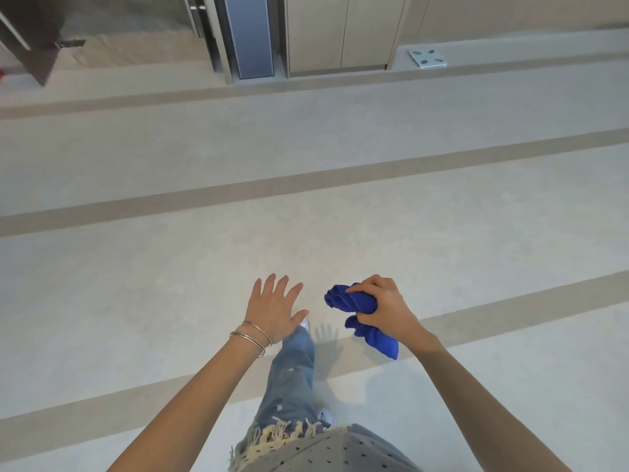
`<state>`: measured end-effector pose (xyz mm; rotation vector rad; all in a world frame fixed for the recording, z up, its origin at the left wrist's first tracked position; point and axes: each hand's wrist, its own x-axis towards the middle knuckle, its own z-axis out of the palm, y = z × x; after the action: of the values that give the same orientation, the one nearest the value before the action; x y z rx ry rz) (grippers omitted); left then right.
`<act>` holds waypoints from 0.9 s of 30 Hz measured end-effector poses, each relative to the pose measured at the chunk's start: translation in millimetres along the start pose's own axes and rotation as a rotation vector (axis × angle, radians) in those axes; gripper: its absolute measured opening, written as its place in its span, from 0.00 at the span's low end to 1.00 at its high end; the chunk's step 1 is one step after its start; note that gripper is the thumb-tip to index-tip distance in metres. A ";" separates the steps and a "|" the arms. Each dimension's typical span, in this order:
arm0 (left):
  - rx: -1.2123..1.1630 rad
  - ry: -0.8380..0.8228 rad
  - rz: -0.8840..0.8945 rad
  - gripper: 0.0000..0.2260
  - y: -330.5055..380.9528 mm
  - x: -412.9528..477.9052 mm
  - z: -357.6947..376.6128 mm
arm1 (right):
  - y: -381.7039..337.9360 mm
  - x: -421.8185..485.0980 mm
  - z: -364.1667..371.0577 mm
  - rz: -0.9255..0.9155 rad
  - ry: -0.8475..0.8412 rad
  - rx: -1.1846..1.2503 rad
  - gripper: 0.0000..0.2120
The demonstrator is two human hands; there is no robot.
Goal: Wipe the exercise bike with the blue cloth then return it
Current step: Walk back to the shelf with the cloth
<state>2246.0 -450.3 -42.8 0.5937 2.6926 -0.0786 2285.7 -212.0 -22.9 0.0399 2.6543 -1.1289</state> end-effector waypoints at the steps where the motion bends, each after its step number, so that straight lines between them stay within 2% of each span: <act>1: 0.001 0.000 0.005 0.28 -3.4 13.9 -4.5 | 0.7 13.6 -4.6 -0.008 0.007 -0.011 0.22; 11: -0.010 0.064 0.080 0.27 -48.2 173.5 -84.7 | -10.6 166.9 -72.6 -0.007 0.131 -0.093 0.22; 19: 0.017 0.063 0.106 0.27 -81.8 257.1 -126.8 | -24.2 266.7 -106.8 -0.066 0.275 -0.147 0.18; 23: 0.034 0.054 0.095 0.27 -92.4 298.5 -141.1 | -17.3 312.6 -119.2 -0.116 0.265 -0.158 0.18; 27: 0.024 0.061 0.062 0.27 -98.4 348.9 -159.4 | -1.9 369.9 -139.7 -0.064 0.147 -0.181 0.18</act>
<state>1856.4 -380.8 -29.3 0.6978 2.7325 -0.0781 1896.7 -141.4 -19.0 0.0037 2.8966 -0.9326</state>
